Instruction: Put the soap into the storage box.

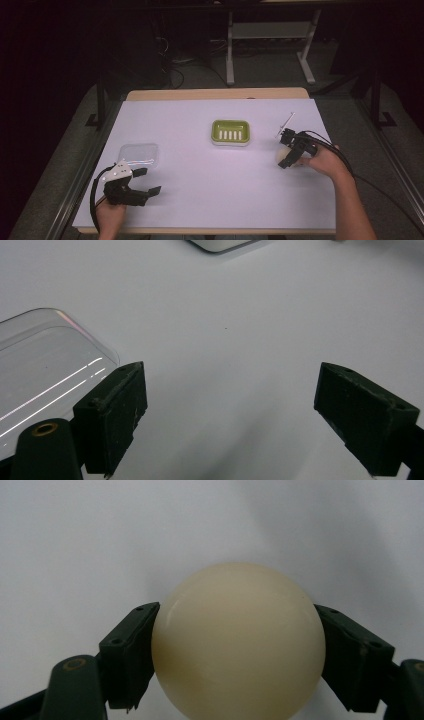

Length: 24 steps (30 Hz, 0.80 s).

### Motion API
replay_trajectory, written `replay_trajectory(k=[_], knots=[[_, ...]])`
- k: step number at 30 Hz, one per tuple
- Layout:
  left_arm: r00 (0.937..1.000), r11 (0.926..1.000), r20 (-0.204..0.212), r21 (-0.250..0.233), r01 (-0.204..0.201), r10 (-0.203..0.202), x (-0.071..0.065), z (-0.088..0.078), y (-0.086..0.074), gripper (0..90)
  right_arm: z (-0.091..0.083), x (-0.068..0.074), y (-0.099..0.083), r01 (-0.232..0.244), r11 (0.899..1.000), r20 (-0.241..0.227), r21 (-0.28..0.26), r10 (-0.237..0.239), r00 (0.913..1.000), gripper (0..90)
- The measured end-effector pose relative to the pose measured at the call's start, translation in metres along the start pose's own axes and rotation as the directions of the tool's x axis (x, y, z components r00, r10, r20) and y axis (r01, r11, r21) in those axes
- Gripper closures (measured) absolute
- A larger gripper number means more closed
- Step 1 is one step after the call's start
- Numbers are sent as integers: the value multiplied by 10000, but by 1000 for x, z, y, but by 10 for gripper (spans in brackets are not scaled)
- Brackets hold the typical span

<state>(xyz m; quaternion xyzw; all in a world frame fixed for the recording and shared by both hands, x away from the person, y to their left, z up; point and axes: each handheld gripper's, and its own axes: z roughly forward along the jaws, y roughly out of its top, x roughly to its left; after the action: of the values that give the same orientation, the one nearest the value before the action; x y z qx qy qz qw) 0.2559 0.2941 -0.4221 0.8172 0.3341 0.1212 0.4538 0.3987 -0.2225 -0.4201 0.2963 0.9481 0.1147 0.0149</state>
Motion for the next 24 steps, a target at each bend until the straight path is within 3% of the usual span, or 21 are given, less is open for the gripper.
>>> replay_trajectory(k=[11,24], knots=[[10000,10000,24,-68,33,-33,0,0,0,131,-13,1,0,-128,9993,-167,-341,122,9998,226],[9999,9999,18,-132,110,-110,1,-1,0,131,-37,6,26,171,9986,-88,-500,-175,9998,226]])
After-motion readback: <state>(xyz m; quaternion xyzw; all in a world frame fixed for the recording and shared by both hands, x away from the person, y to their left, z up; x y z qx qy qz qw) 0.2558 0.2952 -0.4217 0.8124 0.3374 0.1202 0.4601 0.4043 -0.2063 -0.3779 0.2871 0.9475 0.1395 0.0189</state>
